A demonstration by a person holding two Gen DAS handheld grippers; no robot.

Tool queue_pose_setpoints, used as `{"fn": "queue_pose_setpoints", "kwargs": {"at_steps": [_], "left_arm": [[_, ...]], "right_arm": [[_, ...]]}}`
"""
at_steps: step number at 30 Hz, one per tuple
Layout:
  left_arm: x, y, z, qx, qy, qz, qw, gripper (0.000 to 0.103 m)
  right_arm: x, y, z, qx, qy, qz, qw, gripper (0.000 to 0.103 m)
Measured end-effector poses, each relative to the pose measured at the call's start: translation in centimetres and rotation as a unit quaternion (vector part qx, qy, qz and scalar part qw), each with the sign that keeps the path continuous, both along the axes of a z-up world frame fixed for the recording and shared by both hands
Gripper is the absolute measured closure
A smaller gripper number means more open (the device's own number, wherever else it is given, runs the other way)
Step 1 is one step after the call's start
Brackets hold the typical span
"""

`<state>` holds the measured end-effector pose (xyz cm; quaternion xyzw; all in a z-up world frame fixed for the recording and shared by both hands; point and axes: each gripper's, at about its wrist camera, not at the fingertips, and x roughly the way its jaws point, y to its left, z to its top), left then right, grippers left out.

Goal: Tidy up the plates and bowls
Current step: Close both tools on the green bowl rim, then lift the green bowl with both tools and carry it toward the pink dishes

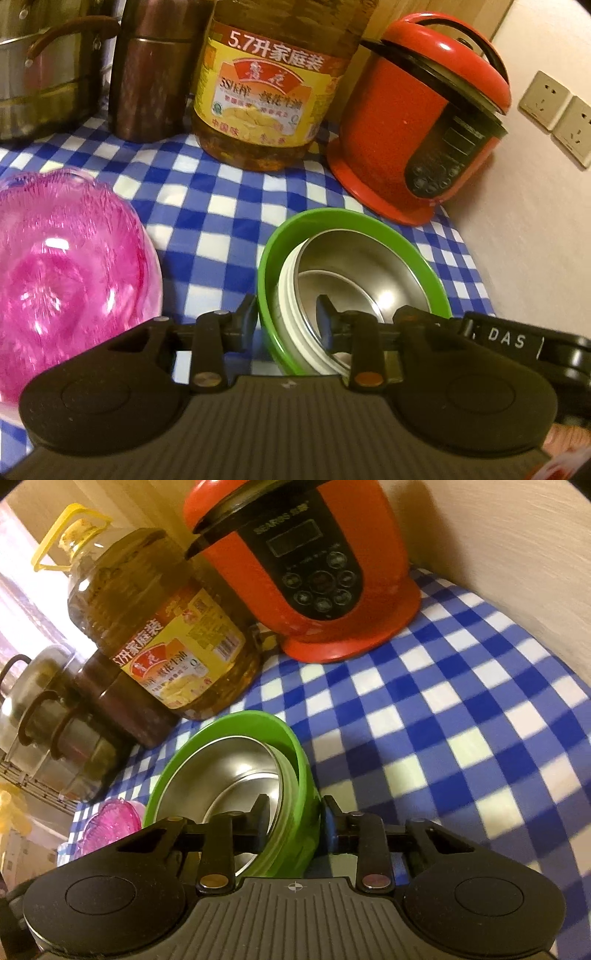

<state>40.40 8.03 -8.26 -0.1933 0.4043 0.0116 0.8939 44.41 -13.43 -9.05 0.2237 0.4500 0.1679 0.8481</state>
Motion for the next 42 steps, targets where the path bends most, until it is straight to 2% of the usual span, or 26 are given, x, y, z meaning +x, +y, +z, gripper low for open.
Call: {"fn": "queue_pose_setpoints", "kwargs": {"at_steps": [4, 9, 12, 21, 27, 36, 42], "left_arm": [[-1.9, -0.8, 0.2, -0.023, 0.006, 0.0, 0.9997, 0.072], [-3.5, -1.2, 0.1, -0.041, 0.004, 0.007, 0.9991, 0.073], [-3.5, -1.2, -0.1, -0.05, 0.007, 0.018, 0.9985, 0.075], [-2.1, -0.7, -1.2, -0.068, 0.013, 0.032, 0.9971, 0.074], [-1.5, -1.1, -2.1, -0.071, 0.015, 0.036, 0.9967, 0.073], [-2.0, -1.0, -2.5, -0.078, -0.003, 0.038, 0.9963, 0.073], [-2.0, -1.4, -2.4, -0.062, -0.005, 0.035, 0.9975, 0.073]], "right_arm": [[-1.0, -1.5, 0.2, 0.002, 0.022, -0.004, 1.0, 0.075], [-3.0, -2.2, 0.5, -0.011, 0.017, 0.012, 1.0, 0.075], [-3.5, -2.1, 0.4, -0.017, 0.004, 0.02, 1.0, 0.074], [-3.2, -2.3, -0.6, 0.005, -0.007, 0.004, 1.0, 0.073], [-2.9, -1.9, -1.1, -0.003, -0.017, 0.004, 1.0, 0.073], [-2.8, -1.5, -1.8, -0.001, -0.037, 0.019, 0.999, 0.071], [-2.7, -1.1, -1.9, -0.015, -0.045, 0.027, 0.999, 0.072]]}}
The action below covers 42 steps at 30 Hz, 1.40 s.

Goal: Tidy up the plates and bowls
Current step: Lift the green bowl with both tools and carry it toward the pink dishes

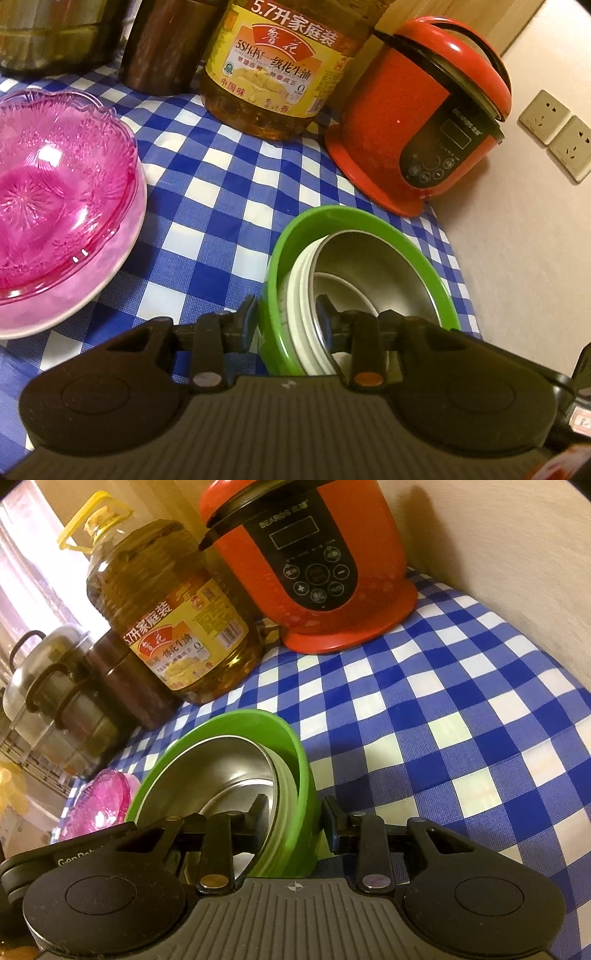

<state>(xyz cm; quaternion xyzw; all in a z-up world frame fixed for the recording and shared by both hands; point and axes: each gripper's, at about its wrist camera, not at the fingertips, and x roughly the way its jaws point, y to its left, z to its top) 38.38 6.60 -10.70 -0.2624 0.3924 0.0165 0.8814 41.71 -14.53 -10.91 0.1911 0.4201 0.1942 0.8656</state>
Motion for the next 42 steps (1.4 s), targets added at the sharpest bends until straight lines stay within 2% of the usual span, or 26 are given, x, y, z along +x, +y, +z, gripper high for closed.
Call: {"fn": "queue_pose_setpoints", "kwargs": {"at_steps": [6, 22, 31, 42], "left_arm": [[0.0, -0.2, 0.1, 0.011, 0.0, -0.004, 0.9999, 0.073], [-3.4, -1.1, 0.9, 0.005, 0.001, -0.005, 1.0, 0.076], [-6.7, -1.8, 1.5, -0.008, 0.02, 0.0, 0.9998, 0.076], [-11.9, -2.5, 3.1, -0.004, 0.028, -0.007, 0.9996, 0.077]], "right_arm": [[-0.2, 0.3, 0.0, -0.018, -0.013, 0.011, 1.0, 0.072], [-2.4, -0.6, 1.0, -0.036, 0.016, 0.007, 0.999, 0.079], [-5.5, -1.1, 2.2, -0.05, 0.045, 0.006, 0.998, 0.08], [-11.0, -1.6, 3.9, -0.059, 0.062, -0.003, 0.996, 0.08]]}}
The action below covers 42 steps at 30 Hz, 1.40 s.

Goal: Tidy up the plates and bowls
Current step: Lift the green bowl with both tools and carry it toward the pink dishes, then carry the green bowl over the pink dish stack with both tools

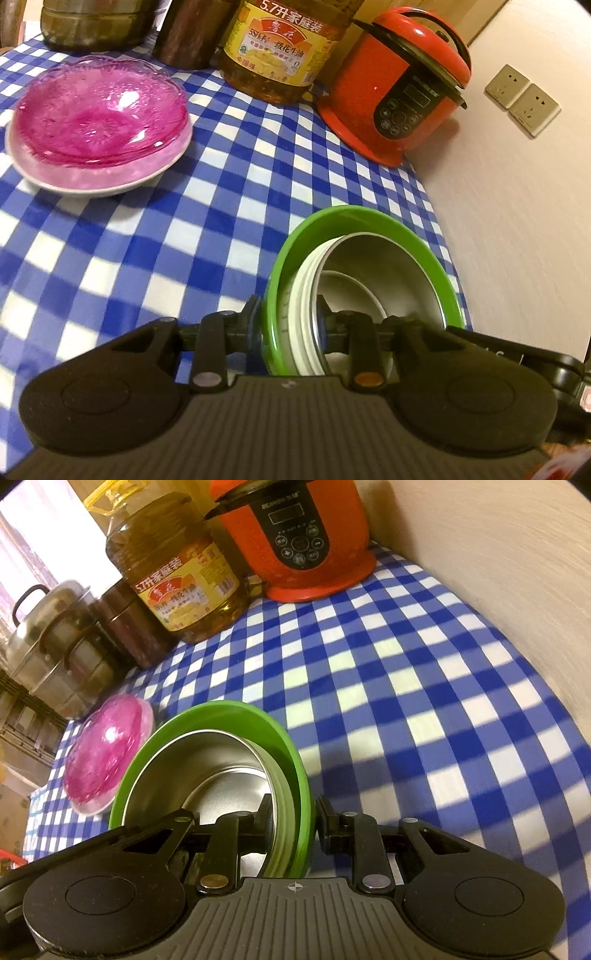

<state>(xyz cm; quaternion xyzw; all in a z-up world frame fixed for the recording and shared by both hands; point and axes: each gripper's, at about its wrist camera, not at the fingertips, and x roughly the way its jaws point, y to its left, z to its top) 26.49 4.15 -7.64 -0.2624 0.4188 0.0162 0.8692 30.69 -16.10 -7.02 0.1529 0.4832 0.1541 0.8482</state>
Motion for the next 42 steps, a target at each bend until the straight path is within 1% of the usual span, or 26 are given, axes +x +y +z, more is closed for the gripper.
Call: {"fn": "queue_pose_setpoints", "kwargs": {"at_steps": [9, 18, 24, 42], "left_arm": [[-4.4, 0.8, 0.7, 0.014, 0.014, 0.008, 0.9998, 0.078], [-7.9, 2.3, 1.1, 0.017, 0.02, 0.03, 0.9992, 0.078], [-9.3, 3.4, 1.5, 0.018, 0.018, 0.045, 0.9987, 0.078], [-11.2, 6.8, 3.8, 0.031, 0.009, 0.079, 0.9963, 0.078]], "right_arm": [[-4.5, 0.8, -0.1, 0.018, 0.011, 0.001, 1.0, 0.08], [-7.2, 2.4, 0.0, 0.023, 0.015, 0.024, 0.999, 0.08], [-7.8, 3.8, 0.1, 0.028, 0.013, 0.041, 0.999, 0.08], [-8.2, 7.7, 1.5, 0.048, 0.006, 0.073, 0.996, 0.08]]}}
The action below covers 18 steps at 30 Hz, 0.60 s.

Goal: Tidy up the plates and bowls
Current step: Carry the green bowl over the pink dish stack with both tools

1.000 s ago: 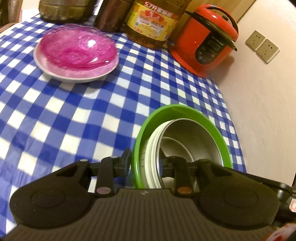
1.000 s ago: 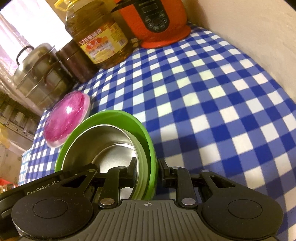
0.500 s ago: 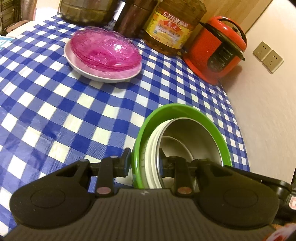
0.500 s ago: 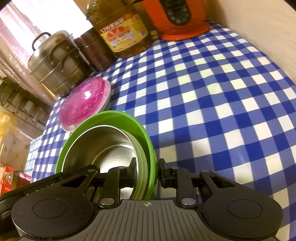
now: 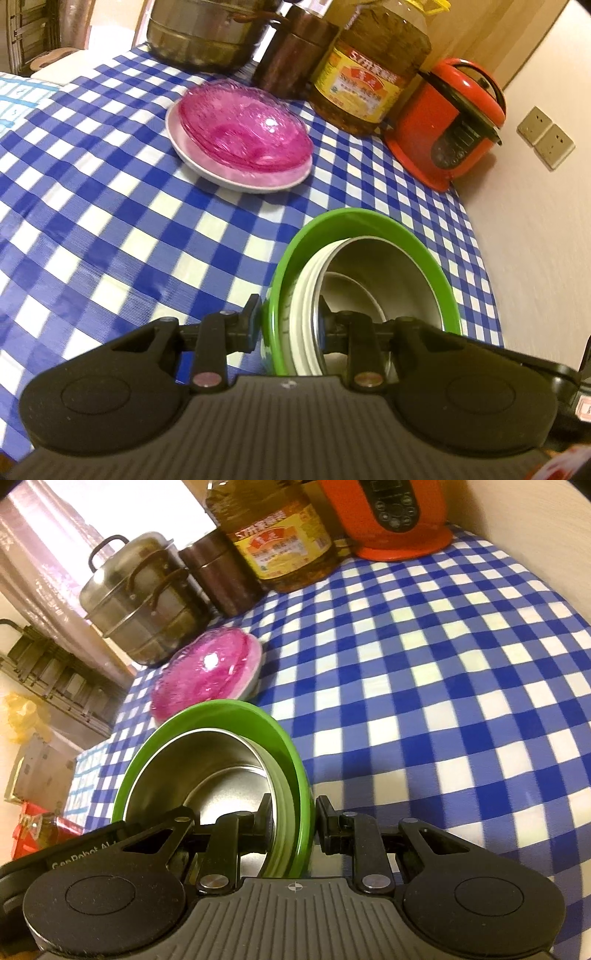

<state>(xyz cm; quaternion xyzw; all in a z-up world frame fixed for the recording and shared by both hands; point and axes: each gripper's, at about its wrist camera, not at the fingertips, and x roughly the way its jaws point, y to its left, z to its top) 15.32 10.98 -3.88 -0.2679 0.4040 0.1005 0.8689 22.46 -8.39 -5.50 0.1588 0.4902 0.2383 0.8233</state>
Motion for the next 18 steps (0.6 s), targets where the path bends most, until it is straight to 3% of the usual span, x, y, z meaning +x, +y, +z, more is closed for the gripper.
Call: {"fn": "queue_pose_setpoints", "kwargs": {"at_steps": [18], "left_arm": [[-0.6, 3.1, 1.6, 0.003, -0.013, 0.026, 0.9996, 0.078]], "right_arm": [[0.6, 3.3, 1.4, 0.015, -0.013, 0.021, 1.0, 0.08]]}}
